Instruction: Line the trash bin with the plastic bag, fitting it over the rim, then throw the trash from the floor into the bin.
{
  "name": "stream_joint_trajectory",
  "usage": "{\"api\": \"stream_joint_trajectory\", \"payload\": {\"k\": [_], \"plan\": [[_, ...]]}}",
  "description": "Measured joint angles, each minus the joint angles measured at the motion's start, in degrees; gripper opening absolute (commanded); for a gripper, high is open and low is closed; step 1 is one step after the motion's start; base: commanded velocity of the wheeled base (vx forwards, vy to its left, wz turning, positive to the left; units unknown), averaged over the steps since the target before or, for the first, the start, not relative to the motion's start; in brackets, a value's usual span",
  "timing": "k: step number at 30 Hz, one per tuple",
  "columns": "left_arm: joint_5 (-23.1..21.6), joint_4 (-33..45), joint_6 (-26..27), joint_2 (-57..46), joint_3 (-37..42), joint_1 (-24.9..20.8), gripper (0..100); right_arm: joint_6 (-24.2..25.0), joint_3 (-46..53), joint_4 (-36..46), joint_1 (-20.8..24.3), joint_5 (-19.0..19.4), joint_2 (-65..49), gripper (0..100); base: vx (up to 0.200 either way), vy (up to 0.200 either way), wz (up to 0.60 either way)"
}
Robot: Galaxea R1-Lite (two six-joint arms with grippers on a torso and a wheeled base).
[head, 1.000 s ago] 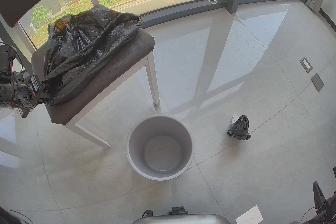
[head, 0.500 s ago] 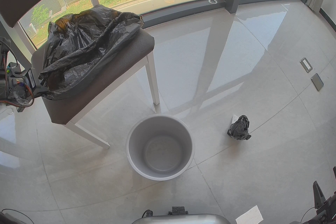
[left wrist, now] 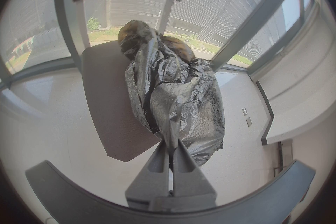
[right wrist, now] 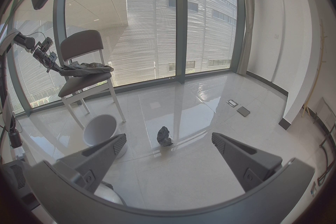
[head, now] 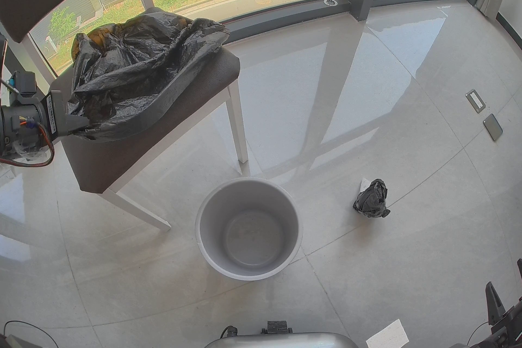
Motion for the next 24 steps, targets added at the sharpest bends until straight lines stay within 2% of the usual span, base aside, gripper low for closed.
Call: {"api": "stream_joint_trajectory", "payload": {"k": [7,11,17,20,24], "plan": [[1.0,2.1,4.6,-3.2,0.0,-3.6,0,-0.4,0.0,0.0,0.0,1.0,0.0,100,0.0,0.0,0.0],[3.0,3.2,5.4,-4.8,0.1,-8.0,0,-3.1,0.0,0.0,0.0,3.6,0.0,100,0.0,0.0,0.0],[6.1,3.7,9.7,-7.5,2.2,-14.8,0,-4.1,0.0,0.0,0.3,4.8,0.0,100,0.0,0.0,0.0],[7.0,3.8,11.2,-8.9,3.3,-18.0,0,-2.6,-0.1,-0.1,0.5,5.6,0.4,100,0.0,0.0,0.0],[8.6,3.7,11.9,-10.0,3.7,-20.9,0,2.5,-4.8,0.0,1.1,7.1,3.4,100,0.0,0.0,0.0]]}}
